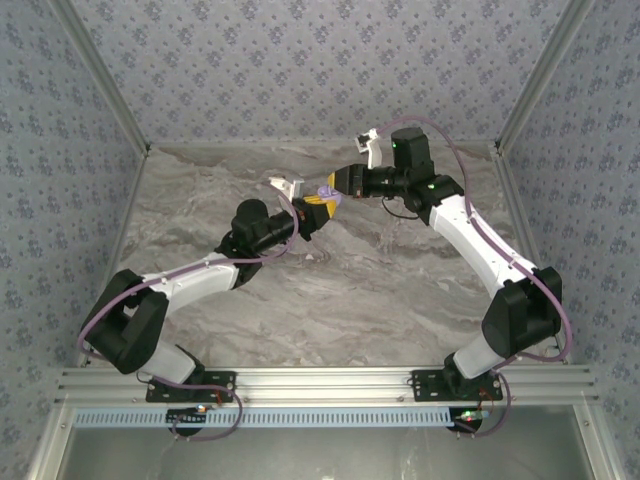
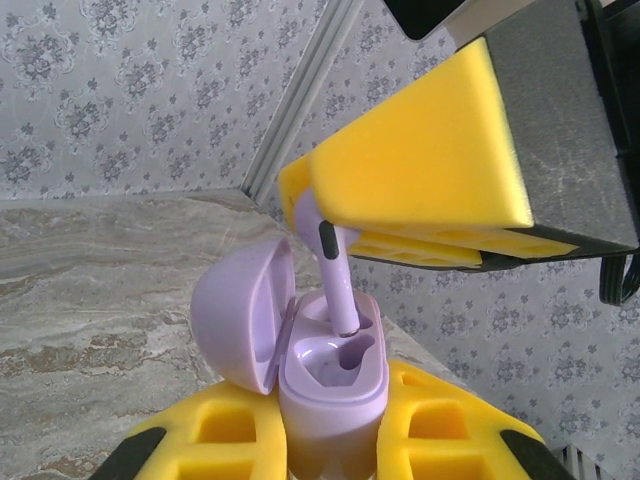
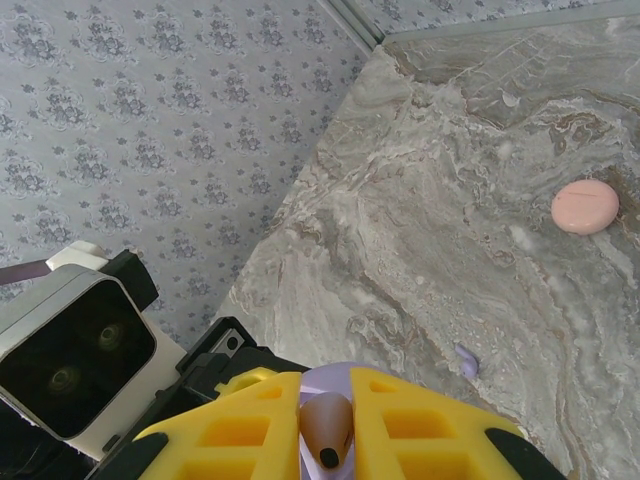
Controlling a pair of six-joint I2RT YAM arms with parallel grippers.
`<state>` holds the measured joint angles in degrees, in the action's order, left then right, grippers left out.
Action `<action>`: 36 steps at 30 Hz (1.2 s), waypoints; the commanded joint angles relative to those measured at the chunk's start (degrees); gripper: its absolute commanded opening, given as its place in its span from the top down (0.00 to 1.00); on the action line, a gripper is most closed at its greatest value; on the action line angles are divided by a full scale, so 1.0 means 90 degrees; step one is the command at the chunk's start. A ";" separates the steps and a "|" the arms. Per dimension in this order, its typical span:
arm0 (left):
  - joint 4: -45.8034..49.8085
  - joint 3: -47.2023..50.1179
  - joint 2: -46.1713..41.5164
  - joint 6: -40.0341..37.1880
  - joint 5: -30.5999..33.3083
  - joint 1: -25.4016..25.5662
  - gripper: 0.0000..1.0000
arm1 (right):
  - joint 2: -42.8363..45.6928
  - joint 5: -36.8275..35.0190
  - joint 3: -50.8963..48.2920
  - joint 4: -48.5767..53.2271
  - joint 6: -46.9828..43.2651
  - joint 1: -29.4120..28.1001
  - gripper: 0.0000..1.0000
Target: Insert the wireless bluetooth earbuds into the charging case
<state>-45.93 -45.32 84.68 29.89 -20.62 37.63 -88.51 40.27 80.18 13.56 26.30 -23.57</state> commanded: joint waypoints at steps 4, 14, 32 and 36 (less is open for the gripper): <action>-0.0094 -0.0177 -0.0332 -0.0008 0.0221 0.0036 0.87 | 0.0036 0.0040 0.0178 0.0278 -0.0222 -0.0056 0.83; -0.0015 -0.0168 -0.0388 -0.0069 0.0257 0.0036 0.87 | 0.0078 -0.0036 0.0173 0.0467 -0.0358 -0.0054 0.83; -0.0023 -0.0189 -0.0416 -0.0089 0.0161 0.0042 0.87 | 0.0175 -0.0315 0.0111 0.0570 -0.0439 -0.0058 0.83; -0.0023 -0.0183 -0.0418 -0.0118 0.0177 0.0037 0.87 | 0.0178 -0.0280 0.0120 0.0609 -0.0480 -0.0058 0.83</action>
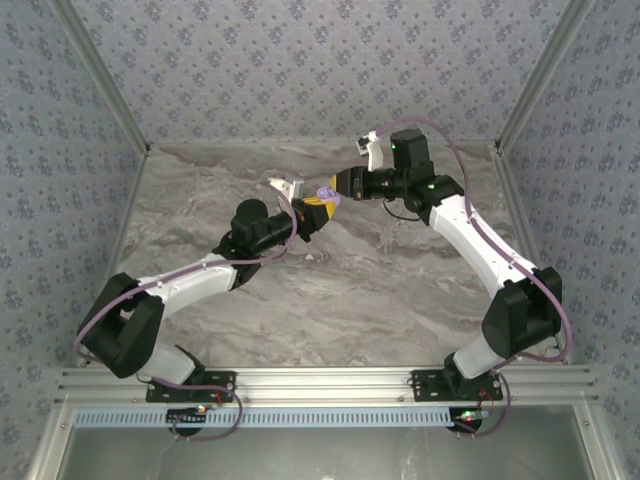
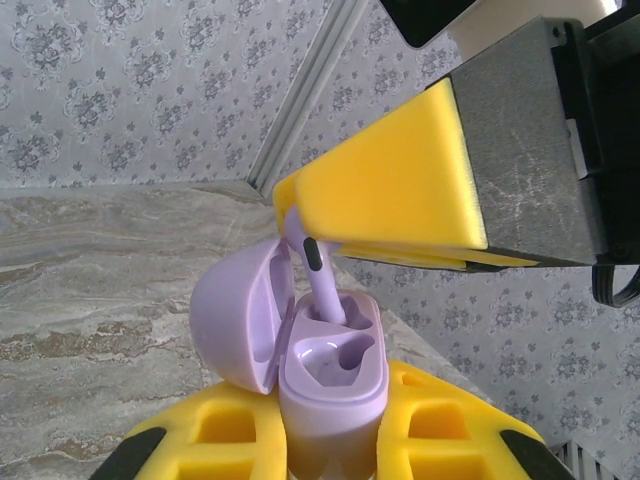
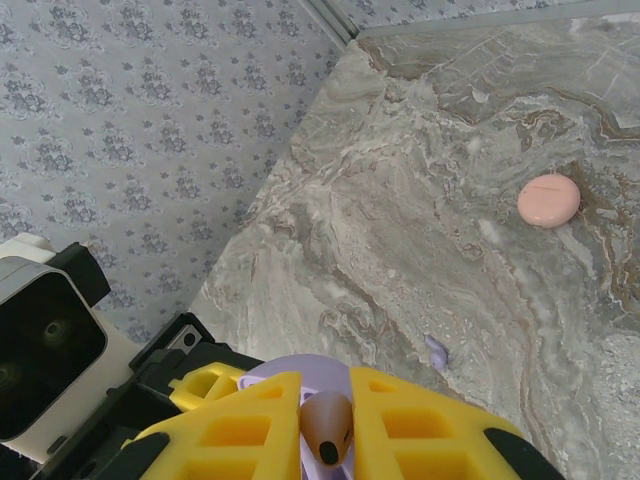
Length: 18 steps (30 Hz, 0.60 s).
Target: Insert the wireless bluetooth earbuds into the charging case
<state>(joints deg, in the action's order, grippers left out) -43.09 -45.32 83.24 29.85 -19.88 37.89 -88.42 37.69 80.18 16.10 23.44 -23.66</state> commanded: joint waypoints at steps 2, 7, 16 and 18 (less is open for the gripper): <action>-0.0340 -0.0199 -0.0254 -0.0103 0.0086 0.0004 0.87 | 0.0168 0.0044 0.0120 0.0349 -0.0184 -0.0053 0.83; -0.0368 -0.0191 -0.0226 -0.0089 0.0111 0.0004 0.87 | 0.0164 0.0196 0.0115 0.0388 -0.0205 -0.0056 0.83; -0.0473 -0.0134 -0.0253 -0.0147 0.0104 0.0009 0.87 | 0.0309 0.0220 0.0036 0.0398 -0.0228 -0.0047 0.84; -0.0486 -0.0121 -0.0270 -0.0213 0.0064 0.0002 0.87 | 0.0318 0.0231 0.0045 0.0463 -0.0266 -0.0041 0.84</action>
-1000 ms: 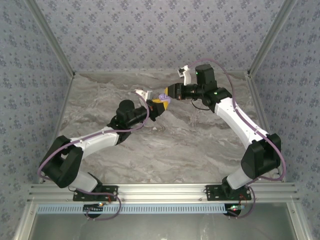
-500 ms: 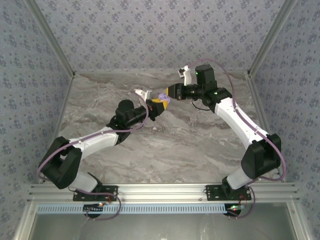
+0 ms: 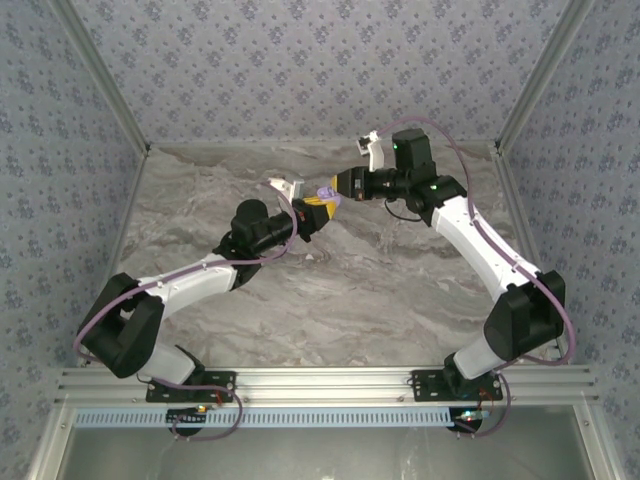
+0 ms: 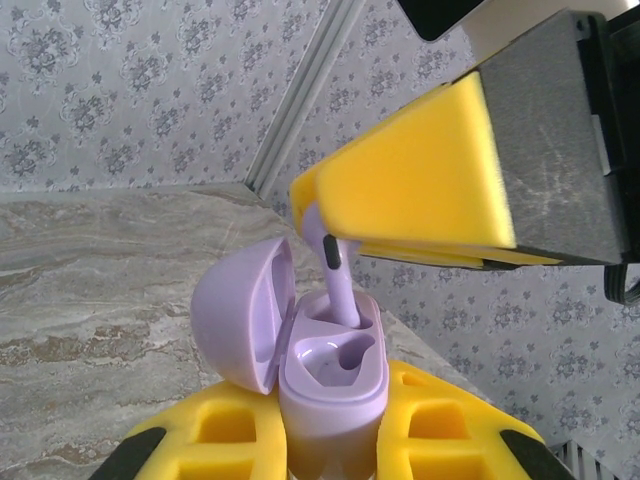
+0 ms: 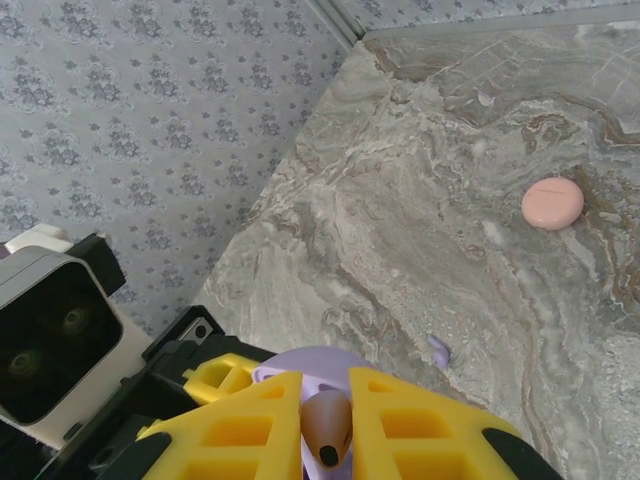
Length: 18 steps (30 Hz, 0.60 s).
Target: Insert the wireless bluetooth earbuds into the charging case
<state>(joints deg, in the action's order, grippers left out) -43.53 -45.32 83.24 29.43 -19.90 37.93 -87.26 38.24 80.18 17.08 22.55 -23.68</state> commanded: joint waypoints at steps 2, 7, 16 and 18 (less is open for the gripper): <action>-0.0446 -0.0118 -0.0284 -0.0230 -0.0004 -0.0006 0.88 | 0.0189 0.0185 0.0069 0.0451 -0.0229 -0.0044 0.84; -0.0419 -0.0118 -0.0319 -0.0381 -0.0105 0.0006 0.88 | 0.0219 0.0233 0.0061 0.0546 -0.0295 -0.0044 0.84; -0.0361 -0.0169 -0.0304 -0.0500 -0.0322 0.0008 0.87 | 0.0227 0.0150 0.0126 0.0775 -0.0433 -0.0051 0.73; -0.0314 -0.0184 -0.0303 -0.0550 -0.0379 0.0012 0.87 | 0.0232 0.0069 0.0156 0.0829 -0.0458 -0.0050 0.69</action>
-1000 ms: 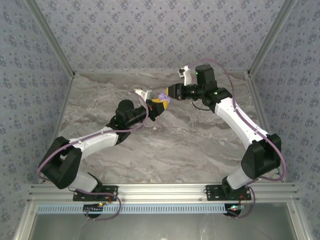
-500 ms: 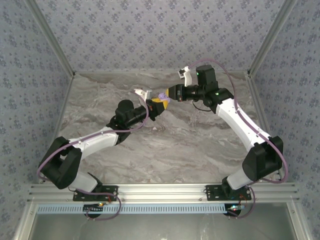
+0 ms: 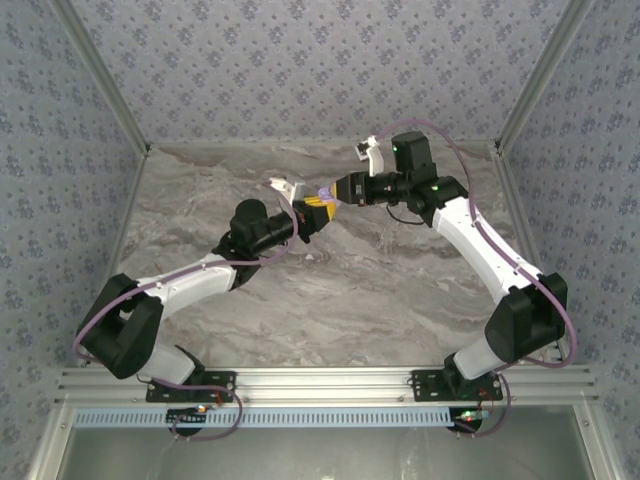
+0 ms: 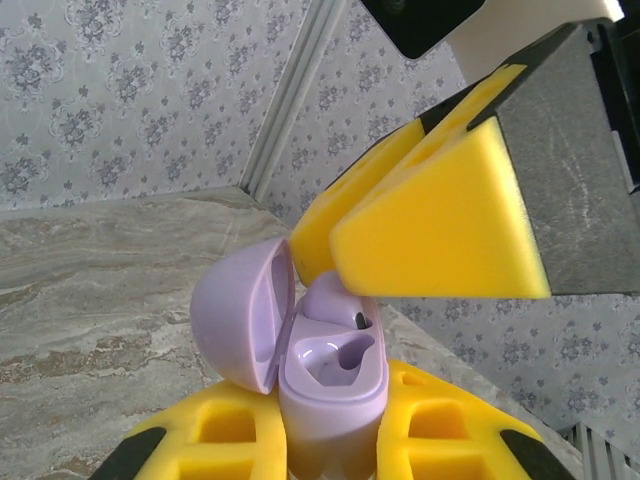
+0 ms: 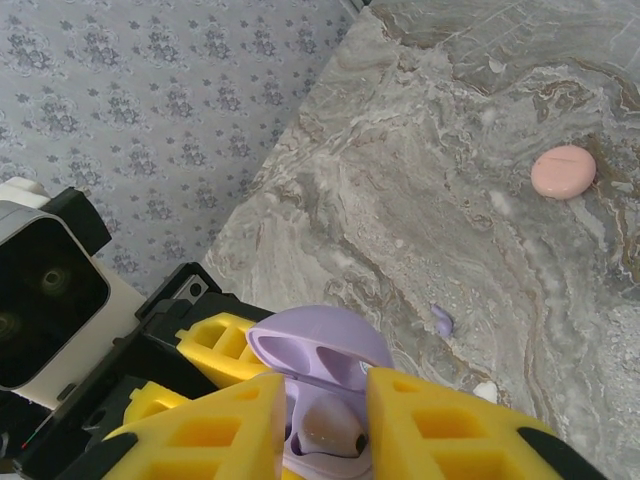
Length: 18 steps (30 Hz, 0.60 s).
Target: Insert the wireless bluetooth earbuds into the charging case
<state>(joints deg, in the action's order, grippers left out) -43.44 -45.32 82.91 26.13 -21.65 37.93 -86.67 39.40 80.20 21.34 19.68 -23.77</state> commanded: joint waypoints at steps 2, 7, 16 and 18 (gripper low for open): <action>-0.0248 -0.0203 -0.0271 -0.0234 -0.0202 0.0009 0.87 | 0.0190 -0.0163 0.0175 0.0414 -0.0184 -0.0041 0.66; 0.0007 -0.0218 -0.0333 -0.0400 -0.0160 0.0008 0.87 | 0.0253 -0.0680 0.0297 0.0727 -0.0361 -0.0038 0.61; 0.1665 -0.0426 -0.0643 -0.1111 0.0502 0.0015 0.87 | 0.0511 -0.2041 0.0129 0.0862 -0.0361 -0.0036 0.52; 0.1896 -0.0376 -0.0782 -0.1271 0.0667 0.0007 0.87 | 0.0496 -0.2335 0.0054 0.0917 -0.0347 -0.0037 0.50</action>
<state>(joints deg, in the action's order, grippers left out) -31.22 -47.00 78.65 18.59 -18.35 37.93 -83.37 24.60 80.88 27.66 17.23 -23.94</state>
